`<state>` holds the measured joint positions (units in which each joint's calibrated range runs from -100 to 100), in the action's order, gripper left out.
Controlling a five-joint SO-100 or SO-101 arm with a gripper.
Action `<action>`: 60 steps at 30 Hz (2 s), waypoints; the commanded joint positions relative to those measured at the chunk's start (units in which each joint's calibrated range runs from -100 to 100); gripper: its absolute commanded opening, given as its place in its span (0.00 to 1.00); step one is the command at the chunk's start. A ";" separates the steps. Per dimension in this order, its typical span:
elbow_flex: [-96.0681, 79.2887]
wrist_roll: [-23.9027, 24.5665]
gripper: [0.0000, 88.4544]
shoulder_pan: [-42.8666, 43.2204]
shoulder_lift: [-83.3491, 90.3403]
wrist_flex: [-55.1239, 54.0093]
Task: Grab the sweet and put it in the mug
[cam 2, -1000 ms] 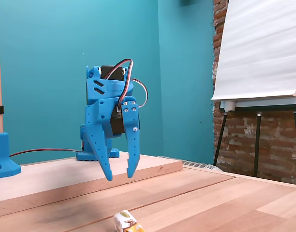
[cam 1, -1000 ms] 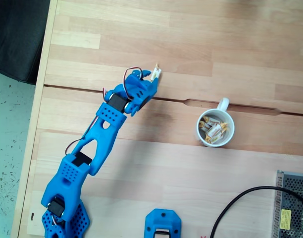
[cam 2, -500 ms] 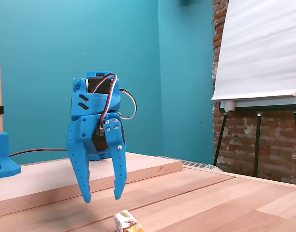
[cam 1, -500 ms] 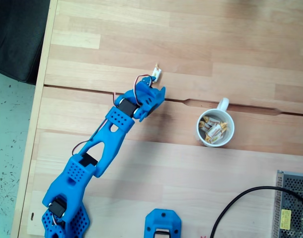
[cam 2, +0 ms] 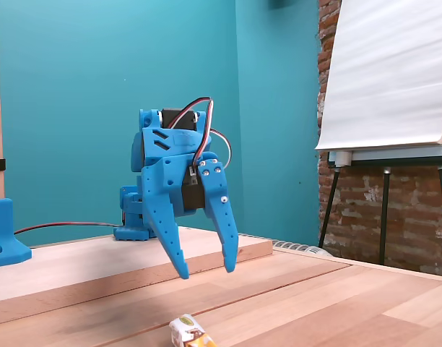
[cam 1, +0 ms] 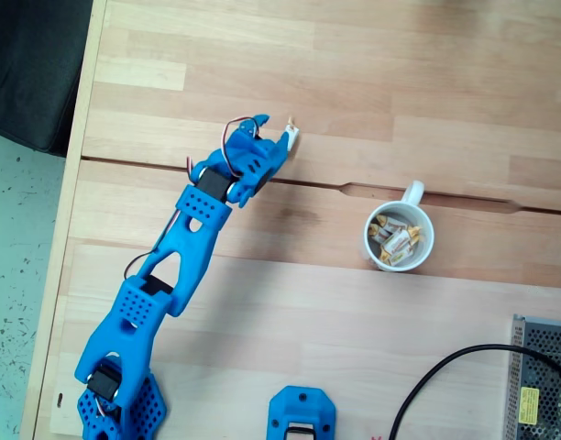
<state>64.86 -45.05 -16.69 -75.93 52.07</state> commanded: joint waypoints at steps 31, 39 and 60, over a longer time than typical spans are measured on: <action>7.40 -1.90 0.19 -3.50 -6.86 -0.95; 7.58 -1.51 0.19 -3.50 -8.15 -0.95; 13.91 -1.56 0.19 -1.17 -7.80 -0.95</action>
<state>74.99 -46.72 -18.24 -85.10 51.91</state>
